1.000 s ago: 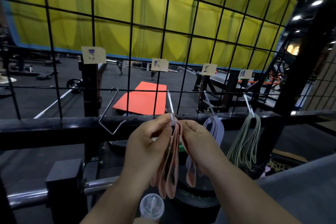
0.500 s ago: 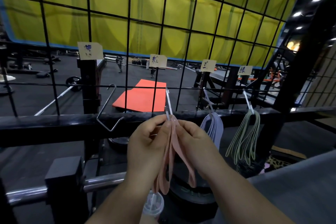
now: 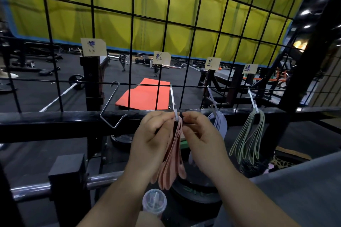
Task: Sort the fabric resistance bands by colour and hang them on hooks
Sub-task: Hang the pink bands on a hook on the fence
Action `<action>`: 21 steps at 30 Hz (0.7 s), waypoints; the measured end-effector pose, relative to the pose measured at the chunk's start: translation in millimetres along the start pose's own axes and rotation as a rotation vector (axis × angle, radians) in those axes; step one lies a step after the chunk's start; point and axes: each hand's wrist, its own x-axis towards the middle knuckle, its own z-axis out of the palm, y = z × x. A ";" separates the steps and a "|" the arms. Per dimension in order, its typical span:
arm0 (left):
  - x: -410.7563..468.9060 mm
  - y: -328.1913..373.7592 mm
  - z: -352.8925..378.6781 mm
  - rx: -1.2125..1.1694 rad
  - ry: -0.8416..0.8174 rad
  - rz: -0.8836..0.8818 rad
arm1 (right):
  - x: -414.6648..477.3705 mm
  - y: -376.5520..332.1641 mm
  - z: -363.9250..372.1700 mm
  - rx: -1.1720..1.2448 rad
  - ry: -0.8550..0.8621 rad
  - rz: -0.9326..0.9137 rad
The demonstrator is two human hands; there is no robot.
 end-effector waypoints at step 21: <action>2.1 -6.6 3.9 0.000 0.038 0.024 | 7.4 -2.8 -2.7 -0.105 0.200 -0.199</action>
